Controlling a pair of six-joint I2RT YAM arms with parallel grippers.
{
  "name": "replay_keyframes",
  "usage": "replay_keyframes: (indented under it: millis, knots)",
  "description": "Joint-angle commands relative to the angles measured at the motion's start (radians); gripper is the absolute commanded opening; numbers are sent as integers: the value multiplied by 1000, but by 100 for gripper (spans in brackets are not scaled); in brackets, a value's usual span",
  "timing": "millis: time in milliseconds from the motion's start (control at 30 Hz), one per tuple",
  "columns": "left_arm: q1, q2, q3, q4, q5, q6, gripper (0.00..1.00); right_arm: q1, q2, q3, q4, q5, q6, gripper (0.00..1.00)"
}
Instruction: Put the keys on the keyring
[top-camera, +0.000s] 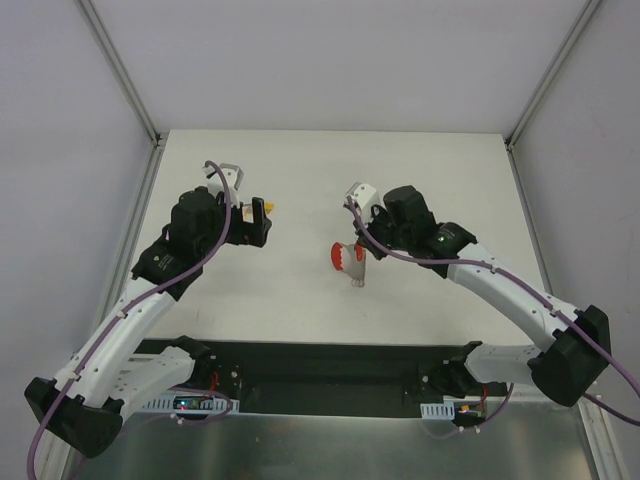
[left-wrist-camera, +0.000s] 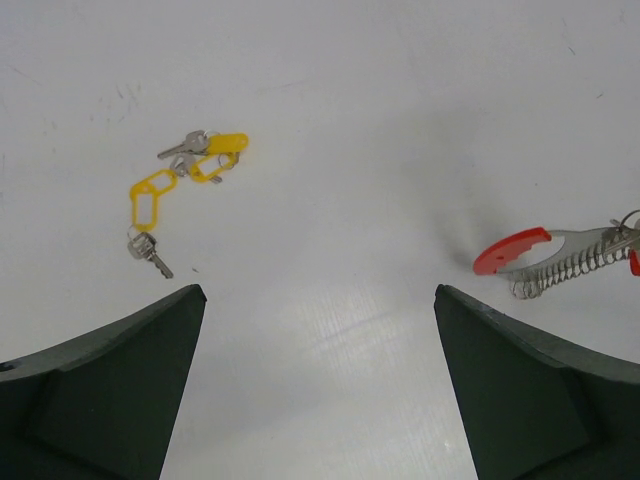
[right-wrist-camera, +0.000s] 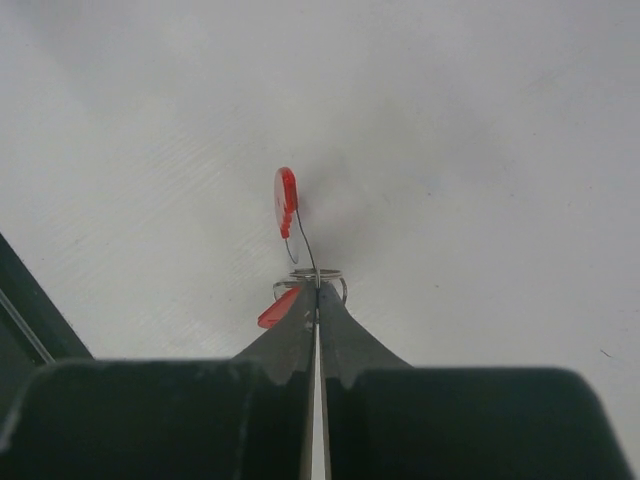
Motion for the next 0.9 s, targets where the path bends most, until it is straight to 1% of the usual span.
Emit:
replay_keyframes:
  millis: [0,133,333,467,533,667,733,833,867]
  knots:
    - [5,4,-14,13,-53,-4,99,-43,14,80,-7,46,20,1]
    - [5,0,-29,18,-105,9,99,-92,37,103,-8,73,12,1]
    - [4,-8,-51,27,-160,18,99,-213,106,171,2,145,11,1]
    - [4,-11,-62,28,-179,29,99,-332,227,271,38,133,72,1]
    - [5,-17,-63,27,-191,36,99,-363,270,332,62,126,98,1]
    - [5,-34,-72,28,-205,41,99,-435,359,387,134,146,184,1]
    - [4,-39,-75,30,-205,42,99,-463,383,377,150,146,265,1]
    - [4,-39,-77,33,-202,42,99,-510,377,282,199,99,355,1]
    - [4,-39,-78,31,-197,42,99,-523,375,224,205,90,368,1]
